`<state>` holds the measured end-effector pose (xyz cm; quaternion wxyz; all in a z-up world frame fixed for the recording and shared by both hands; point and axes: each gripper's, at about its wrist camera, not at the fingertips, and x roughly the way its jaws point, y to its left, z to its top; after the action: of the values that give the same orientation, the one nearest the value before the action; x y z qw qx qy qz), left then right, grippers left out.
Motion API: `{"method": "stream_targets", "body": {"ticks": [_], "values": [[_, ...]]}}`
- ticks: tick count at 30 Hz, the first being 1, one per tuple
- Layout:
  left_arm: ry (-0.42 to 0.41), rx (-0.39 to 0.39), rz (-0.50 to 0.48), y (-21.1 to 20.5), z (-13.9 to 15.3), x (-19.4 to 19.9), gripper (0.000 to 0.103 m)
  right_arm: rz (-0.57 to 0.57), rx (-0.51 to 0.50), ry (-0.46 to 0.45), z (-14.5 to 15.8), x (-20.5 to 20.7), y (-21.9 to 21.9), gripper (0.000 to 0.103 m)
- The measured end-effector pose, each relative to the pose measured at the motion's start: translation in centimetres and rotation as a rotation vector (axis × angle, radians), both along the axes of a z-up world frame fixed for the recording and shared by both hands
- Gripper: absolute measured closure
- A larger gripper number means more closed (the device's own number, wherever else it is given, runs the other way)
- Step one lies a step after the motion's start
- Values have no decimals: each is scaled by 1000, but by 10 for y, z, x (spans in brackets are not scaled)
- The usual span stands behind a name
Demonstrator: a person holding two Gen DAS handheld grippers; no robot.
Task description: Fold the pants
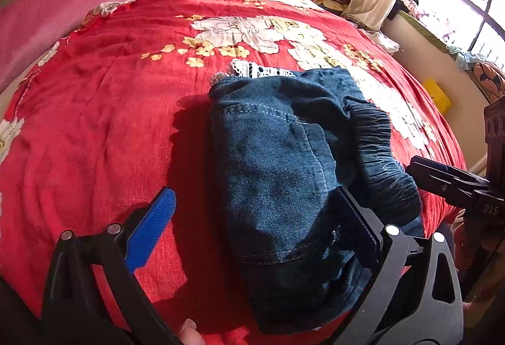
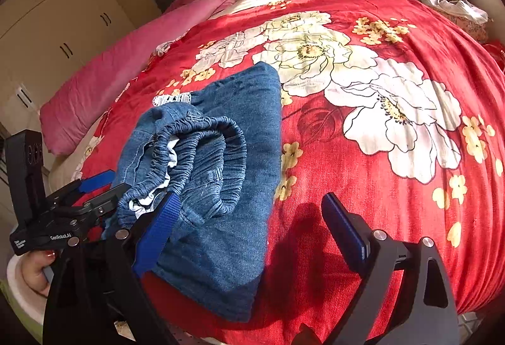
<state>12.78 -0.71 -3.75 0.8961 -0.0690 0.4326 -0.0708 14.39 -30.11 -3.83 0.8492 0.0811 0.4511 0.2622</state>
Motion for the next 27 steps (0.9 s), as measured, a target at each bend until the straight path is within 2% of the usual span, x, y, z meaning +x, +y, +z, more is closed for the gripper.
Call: {"method": "stream_targets", "body": {"ticks": [6,13,17,18,20,22,23,24,26,27], "values": [[15,3,1,-1,-13,5,10,1,45,24,-12,6,5,13],[14,5,2,-3,-17,10,10,0,98,39,-22,12,8,19],[21,-5,1,-3,-19,13,10,25,100,46,-23,12,16,29],[21,-6,-2,-3,-19,13,10,33,101,49,-23,11,19,36],[22,-19,-11,-5,-19,14,15,43,102,48,-23,9,24,44],[24,-39,-29,-6,-18,15,31,44,119,48,-23,8,25,57],[24,-47,-39,-8,-18,14,36,41,127,45,-22,7,25,59],[21,-57,-55,-10,-17,14,47,39,134,41,-21,6,26,63],[12,-32,-65,-15,-14,13,55,38,125,23,-17,2,28,67],[7,-29,-74,-17,-12,12,64,40,121,12,-14,1,30,69]]}}
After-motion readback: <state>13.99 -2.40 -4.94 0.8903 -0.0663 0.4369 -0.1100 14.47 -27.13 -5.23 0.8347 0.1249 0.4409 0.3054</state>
